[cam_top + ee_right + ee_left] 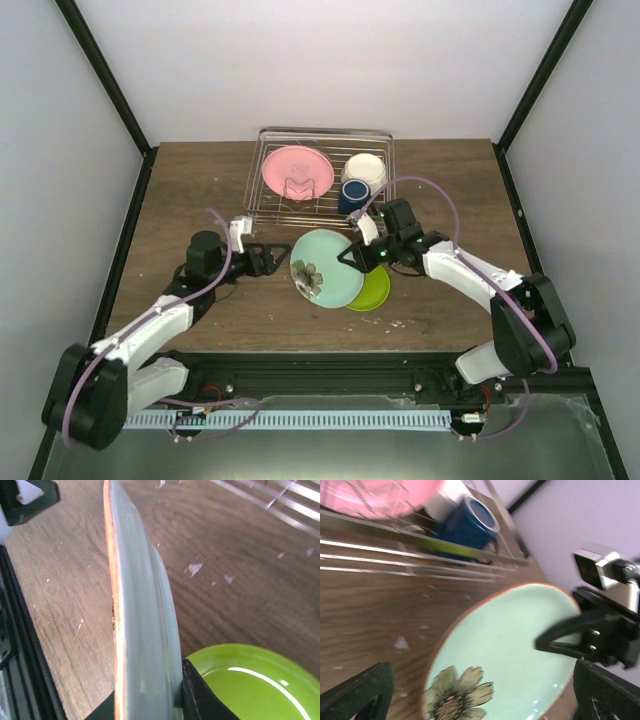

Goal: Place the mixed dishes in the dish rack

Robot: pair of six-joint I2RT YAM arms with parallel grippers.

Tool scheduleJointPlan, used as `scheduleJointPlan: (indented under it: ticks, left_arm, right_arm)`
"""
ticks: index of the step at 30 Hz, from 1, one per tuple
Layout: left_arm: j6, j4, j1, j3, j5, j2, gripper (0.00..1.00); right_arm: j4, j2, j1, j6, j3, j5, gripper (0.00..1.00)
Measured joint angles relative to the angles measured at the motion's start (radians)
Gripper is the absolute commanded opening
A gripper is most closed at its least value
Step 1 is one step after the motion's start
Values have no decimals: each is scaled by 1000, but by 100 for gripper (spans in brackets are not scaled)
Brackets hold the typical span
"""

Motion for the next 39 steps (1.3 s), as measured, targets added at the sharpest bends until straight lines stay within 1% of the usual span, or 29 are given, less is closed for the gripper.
scheduleJointPlan:
  ticks: [4,7,10,13,17,20,27,33,39]
  left_arm:
    - [77,-312,1,109,-235,-151,100]
    - [119,-489,3,173,-391,-230,100]
    - [146,-613,4,198,-497,-294,100]
    - [154,-682,4,198,-542,-323,100]
    - [156,-721,4,197,-557,-318,100]
    - [156,-734,4,196,-557,-307,100]
    - [156,-743,4,194,-556,-306,100]
    - [159,-746,4,194,-556,-306,100]
    - [167,-746,4,194,-560,-298,100]
  right_arm:
    - [-2,-22,0,-26,52,47,1]
    - [5,-47,0,-75,105,63,1]
    - [48,-79,1,-128,136,62,1]
    - [142,-122,4,-180,134,60,1]
    - [349,-150,6,-259,93,78,1]
    - [494,-126,6,-338,68,116,1]
    - [856,80,5,-563,46,150,1]
    - [1024,245,5,-705,48,148,1]
    - [1089,328,-3,-769,87,124,1]
